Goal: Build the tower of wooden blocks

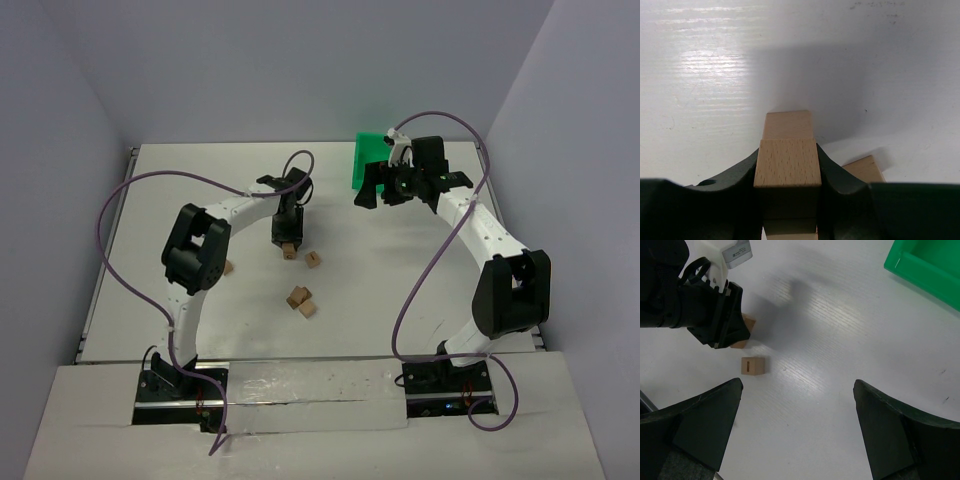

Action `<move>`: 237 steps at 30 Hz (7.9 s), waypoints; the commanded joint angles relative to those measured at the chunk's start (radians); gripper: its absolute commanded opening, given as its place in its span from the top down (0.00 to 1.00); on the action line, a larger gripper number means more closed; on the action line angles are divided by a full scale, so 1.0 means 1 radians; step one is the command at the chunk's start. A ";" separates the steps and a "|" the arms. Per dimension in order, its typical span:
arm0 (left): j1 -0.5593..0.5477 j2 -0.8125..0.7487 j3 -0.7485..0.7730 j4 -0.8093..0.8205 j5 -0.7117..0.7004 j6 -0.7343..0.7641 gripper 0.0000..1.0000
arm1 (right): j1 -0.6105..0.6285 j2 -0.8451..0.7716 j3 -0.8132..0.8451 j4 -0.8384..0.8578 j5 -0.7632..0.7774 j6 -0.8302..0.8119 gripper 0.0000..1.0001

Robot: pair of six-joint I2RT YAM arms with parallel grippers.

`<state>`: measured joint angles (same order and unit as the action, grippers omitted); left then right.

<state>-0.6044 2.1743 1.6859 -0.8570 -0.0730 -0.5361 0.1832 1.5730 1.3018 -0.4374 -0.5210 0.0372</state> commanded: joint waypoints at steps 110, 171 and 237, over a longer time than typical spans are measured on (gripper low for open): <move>0.178 -0.686 -0.179 0.348 0.233 0.266 0.01 | 0.098 -0.154 -0.014 -0.233 -0.117 -0.410 0.00; 0.814 -0.994 -0.567 0.437 0.660 0.147 0.01 | 0.775 0.278 0.040 -0.126 0.371 -0.138 0.74; 0.861 -0.946 -0.575 0.440 0.661 0.130 0.01 | 0.611 0.295 -0.053 0.015 0.564 0.280 0.87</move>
<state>0.2462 1.2301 1.1046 -0.4587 0.5594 -0.4010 0.7879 1.8407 1.2239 -0.4450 0.0303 0.3026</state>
